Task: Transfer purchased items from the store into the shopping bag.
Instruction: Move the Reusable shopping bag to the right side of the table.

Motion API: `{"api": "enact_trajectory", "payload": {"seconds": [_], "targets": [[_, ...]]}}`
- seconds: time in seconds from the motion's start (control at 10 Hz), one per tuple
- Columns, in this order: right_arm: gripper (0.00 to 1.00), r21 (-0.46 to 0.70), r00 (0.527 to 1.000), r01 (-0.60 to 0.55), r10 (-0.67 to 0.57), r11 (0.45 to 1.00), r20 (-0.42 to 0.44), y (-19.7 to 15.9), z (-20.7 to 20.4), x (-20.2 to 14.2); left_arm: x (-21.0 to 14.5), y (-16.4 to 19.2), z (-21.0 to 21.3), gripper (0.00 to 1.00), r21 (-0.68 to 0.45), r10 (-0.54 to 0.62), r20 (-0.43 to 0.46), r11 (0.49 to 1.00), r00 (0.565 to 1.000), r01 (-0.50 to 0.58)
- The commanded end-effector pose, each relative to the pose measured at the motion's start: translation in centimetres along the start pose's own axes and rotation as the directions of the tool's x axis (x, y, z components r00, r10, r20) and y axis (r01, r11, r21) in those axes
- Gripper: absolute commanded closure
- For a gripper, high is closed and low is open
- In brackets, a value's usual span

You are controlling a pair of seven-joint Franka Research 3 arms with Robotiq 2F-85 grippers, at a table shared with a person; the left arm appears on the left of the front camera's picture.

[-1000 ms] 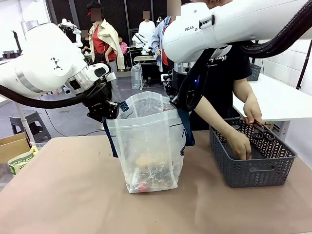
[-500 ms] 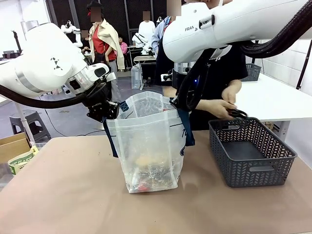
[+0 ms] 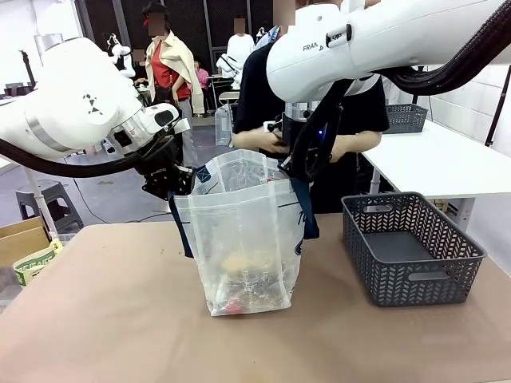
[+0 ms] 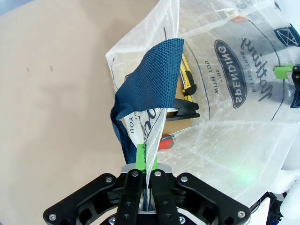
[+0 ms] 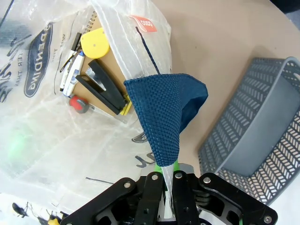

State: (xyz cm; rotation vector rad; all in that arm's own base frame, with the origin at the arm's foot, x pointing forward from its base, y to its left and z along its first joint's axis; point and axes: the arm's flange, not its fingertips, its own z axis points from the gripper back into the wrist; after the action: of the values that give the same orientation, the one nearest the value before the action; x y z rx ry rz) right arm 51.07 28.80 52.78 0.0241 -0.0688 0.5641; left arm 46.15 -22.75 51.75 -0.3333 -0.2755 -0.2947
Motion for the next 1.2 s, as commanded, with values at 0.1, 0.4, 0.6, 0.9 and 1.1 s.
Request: {"api": "enact_trajectory", "payload": {"seconds": [0.1,0.4,0.6,0.9,1.1], "targets": [[1.00,-0.001,1.000,0.000,0.000,1.000,0.003,-0.04,0.07,0.00,-0.08,0.04,-0.07,1.00,0.001,0.000,-0.002,1.000,1.000,0.000],[1.00,-0.001,1.000,0.000,0.000,1.000,0.003,-0.04,0.07,0.00,-0.08,0.04,-0.07,1.00,0.001,0.000,-0.002,1.000,1.000,0.000],[1.00,-0.001,1.000,0.000,0.000,1.000,0.003,-0.04,0.07,0.00,-0.08,0.04,-0.07,1.00,0.001,0.000,-0.002,1.000,1.000,0.000],[1.00,-0.001,1.000,0.000,0.000,1.000,0.003,-0.04,0.07,0.00,-0.08,0.04,-0.07,1.00,0.001,0.000,-0.002,1.000,1.000,0.000],[1.00,-0.001,1.000,0.000,0.000,1.000,0.003,-0.04,0.07,0.00,-0.08,0.04,-0.07,1.00,0.001,0.000,-0.002,1.000,1.000,0.000]]}}
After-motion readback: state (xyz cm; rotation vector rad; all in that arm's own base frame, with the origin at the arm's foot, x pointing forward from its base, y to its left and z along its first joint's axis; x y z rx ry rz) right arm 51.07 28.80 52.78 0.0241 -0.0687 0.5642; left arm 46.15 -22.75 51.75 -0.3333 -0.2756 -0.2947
